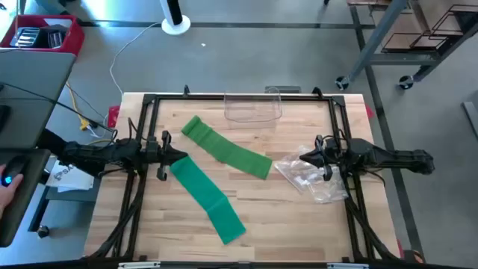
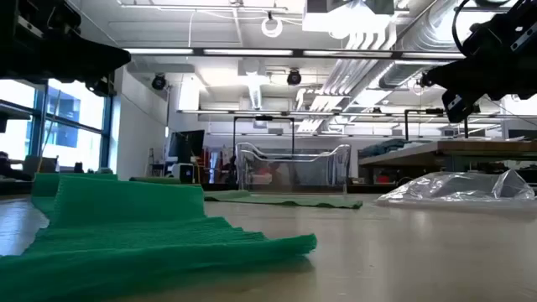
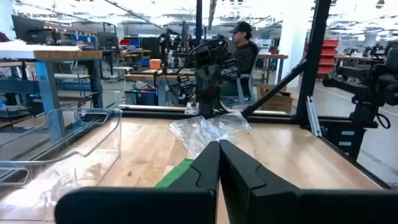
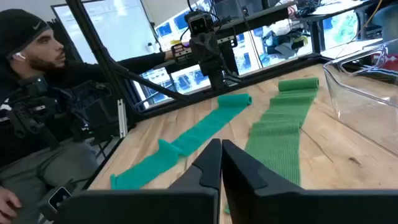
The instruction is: Roll bandage
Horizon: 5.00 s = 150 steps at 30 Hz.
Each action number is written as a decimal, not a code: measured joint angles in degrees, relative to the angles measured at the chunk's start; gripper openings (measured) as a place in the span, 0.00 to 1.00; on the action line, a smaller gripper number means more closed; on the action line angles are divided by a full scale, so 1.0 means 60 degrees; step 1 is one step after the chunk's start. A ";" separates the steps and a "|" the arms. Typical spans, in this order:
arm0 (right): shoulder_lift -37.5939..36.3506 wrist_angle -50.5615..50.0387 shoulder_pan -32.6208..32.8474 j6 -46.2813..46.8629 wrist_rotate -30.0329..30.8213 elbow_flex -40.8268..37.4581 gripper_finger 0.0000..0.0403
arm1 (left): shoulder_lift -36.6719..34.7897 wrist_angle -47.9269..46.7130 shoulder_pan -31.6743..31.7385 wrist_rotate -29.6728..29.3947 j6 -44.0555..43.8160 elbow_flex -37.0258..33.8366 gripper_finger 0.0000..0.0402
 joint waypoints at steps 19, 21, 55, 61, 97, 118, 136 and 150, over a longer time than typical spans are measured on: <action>0.0000 0.0000 -0.0002 -0.0003 0.0000 0.0000 0.01 | 0.0000 -0.0001 0.0004 -0.0004 0.0004 0.0000 0.01; -0.0001 -0.0003 -0.0001 0.0000 0.0000 0.0000 0.01 | 0.0000 0.0002 0.0001 -0.0001 0.0000 0.0000 0.01; -0.0003 -0.0003 -0.0003 -0.0003 0.0000 0.0003 0.01 | 0.0261 -0.0124 0.0015 -0.0552 -0.2482 0.0011 0.01; 0.0000 0.0000 0.0000 -0.0002 0.0000 0.0002 0.01 | 0.2318 -0.0228 -0.0136 -0.1338 -0.3786 0.0015 0.01; 0.0000 0.0000 -0.0003 -0.0003 0.0000 0.0000 0.01 | 0.9406 -0.9374 -0.3047 0.0083 -1.3347 0.4317 0.35; 0.0004 0.0000 0.0000 -0.0002 -0.0003 0.0002 0.01 | 1.2204 -0.9567 -0.2543 -0.2450 -1.2205 0.5045 0.26; 0.0006 0.0000 -0.0003 0.0000 0.0004 0.0000 0.01 | 1.1692 -1.0640 -0.1580 -0.2962 -1.1573 0.5195 0.26; 0.0004 0.0000 -0.0003 -0.0003 0.0000 0.0000 0.01 | 1.1519 -0.8764 -0.0391 -0.2978 -0.9871 0.4379 0.44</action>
